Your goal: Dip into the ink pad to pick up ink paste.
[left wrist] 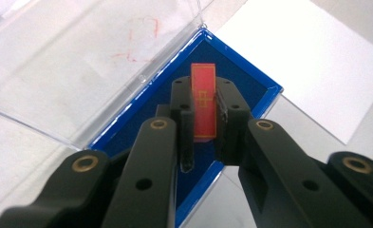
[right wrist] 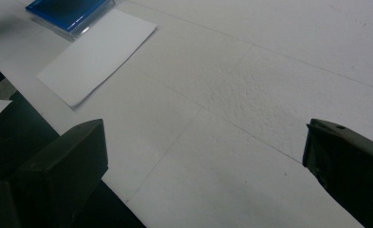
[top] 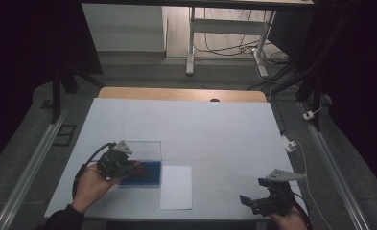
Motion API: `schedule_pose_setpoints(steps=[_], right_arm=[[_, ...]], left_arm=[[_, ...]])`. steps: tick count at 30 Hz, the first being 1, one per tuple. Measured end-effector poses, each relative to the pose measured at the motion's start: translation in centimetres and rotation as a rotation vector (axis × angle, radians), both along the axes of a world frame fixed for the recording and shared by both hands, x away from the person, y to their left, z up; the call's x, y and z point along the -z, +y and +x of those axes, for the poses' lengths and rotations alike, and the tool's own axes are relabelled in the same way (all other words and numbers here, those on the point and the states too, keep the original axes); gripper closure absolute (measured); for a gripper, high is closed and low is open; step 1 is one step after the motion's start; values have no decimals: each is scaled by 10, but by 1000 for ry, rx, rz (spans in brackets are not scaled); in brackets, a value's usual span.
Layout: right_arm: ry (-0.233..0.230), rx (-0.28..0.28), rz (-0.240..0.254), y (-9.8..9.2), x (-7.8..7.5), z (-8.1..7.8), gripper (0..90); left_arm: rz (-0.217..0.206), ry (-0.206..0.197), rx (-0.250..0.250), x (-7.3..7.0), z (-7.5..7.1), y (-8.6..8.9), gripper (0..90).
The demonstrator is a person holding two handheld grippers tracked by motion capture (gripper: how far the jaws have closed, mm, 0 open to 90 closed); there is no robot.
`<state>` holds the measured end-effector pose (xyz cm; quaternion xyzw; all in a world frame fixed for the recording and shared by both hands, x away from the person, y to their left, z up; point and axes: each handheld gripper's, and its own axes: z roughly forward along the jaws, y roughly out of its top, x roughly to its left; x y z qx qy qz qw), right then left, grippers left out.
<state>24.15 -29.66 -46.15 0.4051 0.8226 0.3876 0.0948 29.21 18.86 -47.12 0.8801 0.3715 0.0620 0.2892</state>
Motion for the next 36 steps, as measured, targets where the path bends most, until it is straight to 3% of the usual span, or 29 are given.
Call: schedule_pose_setpoints(steps=[9,16,23,26,29,36], right_arm=[[3,-2,5,0,0,0,11],[3,-3,2,0,0,0,11],[3,-3,1,1,0,0,11],[2,-4,1,1,0,0,11],[2,-6,1,1,1,0,11],[6,-4,-12,2,0,0,11]], left_arm=[[10,36,4,5,4,-4,798],[8,94,-4,13,10,-3,798],[25,111,1,18,13,-6,798],[11,125,-7,19,14,-5,799],[2,128,-13,20,15,-4,800],[37,87,-5,20,9,-9,802]])
